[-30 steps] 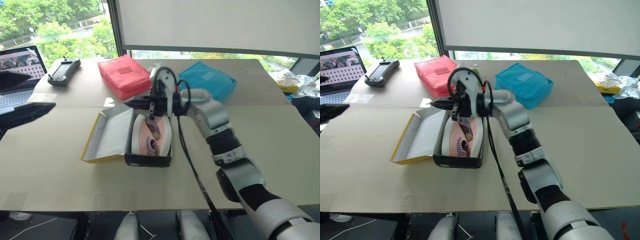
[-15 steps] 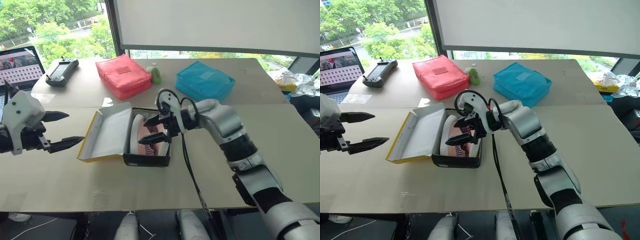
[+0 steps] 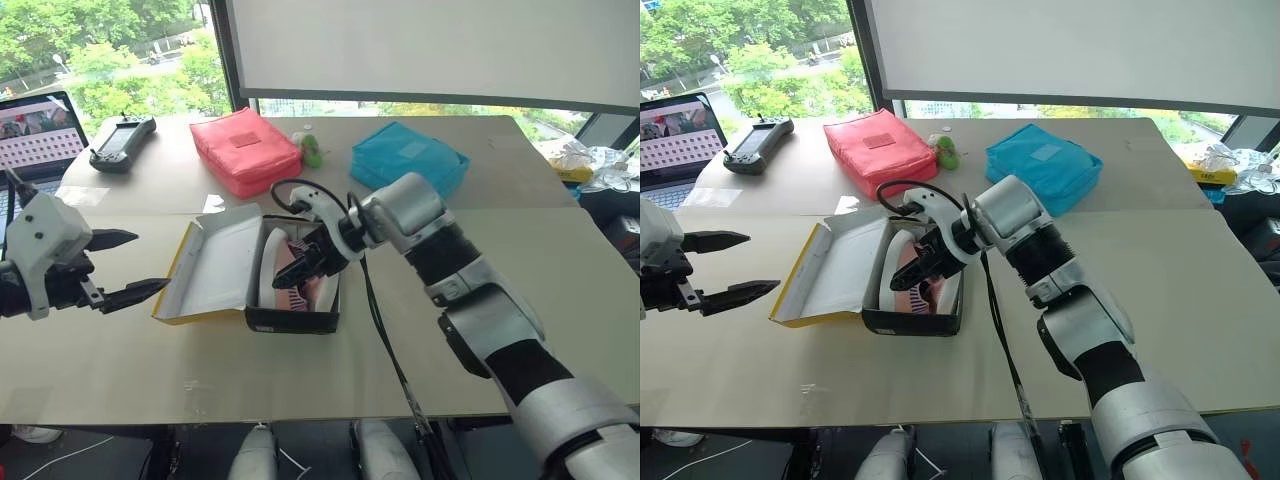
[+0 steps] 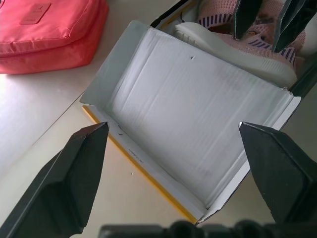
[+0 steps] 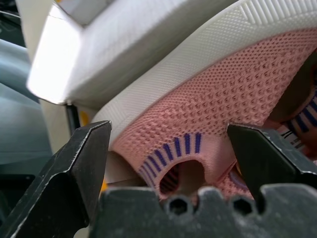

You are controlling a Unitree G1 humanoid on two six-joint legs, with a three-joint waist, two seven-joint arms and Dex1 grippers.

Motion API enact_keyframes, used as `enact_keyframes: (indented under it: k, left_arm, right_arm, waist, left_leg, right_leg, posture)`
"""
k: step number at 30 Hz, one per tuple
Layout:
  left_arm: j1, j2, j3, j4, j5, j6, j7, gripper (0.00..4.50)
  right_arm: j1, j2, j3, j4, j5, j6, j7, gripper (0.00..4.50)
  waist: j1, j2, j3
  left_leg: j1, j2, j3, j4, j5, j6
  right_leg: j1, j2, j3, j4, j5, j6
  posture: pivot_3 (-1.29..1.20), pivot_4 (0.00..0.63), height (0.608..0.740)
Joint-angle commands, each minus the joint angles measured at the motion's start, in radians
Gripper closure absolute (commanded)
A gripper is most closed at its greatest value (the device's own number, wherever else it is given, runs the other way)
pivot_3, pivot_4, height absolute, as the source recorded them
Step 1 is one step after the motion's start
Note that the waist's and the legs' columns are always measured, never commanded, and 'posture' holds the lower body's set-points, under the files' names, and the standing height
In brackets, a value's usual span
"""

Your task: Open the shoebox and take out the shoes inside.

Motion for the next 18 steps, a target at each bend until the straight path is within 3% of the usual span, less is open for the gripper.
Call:
enact_keyframes:
  k: [1, 6, 18]
  left_arm:
    - [0.003, -0.002, 0.054, -0.042, -0.011, 0.021, 0.016, 0.00]
    - [0.012, -0.007, 0.065, -0.061, -0.013, 0.040, 0.024, 0.00]
    - [-0.022, -0.001, 0.030, -0.053, -0.019, 0.040, 0.034, 0.00]
  right_arm:
    - [0.004, -0.003, 0.067, 0.023, -0.107, -0.194, -0.032, 0.02]
    - [0.048, -0.011, 0.145, -0.006, -0.204, -0.356, -0.029, 0.02]
    - [0.031, -0.015, 0.126, 0.025, -0.247, -0.344, 0.061, 0.02]
  waist:
    - [0.000, 0.000, 0.000]
    - [0.000, 0.000, 0.000]
    - [-0.001, 0.000, 0.000]
  left_leg:
    - [0.000, 0.002, 0.000, 0.000, 0.000, 0.000]
    - [0.003, 0.006, 0.000, 0.000, 0.000, 0.000]
    - [0.004, 0.008, 0.000, 0.001, 0.000, 0.000]
  right_leg:
    - [0.000, 0.002, 0.001, 0.000, 0.000, -0.001]
    - [0.000, 0.007, 0.001, 0.001, 0.002, -0.004]
    - [0.000, 0.008, 0.001, 0.002, 0.004, -0.006]
  posture:
    - [0.00, 0.150, 0.737]
    - [0.00, 0.150, 0.737]
    - [0.00, 0.150, 0.737]
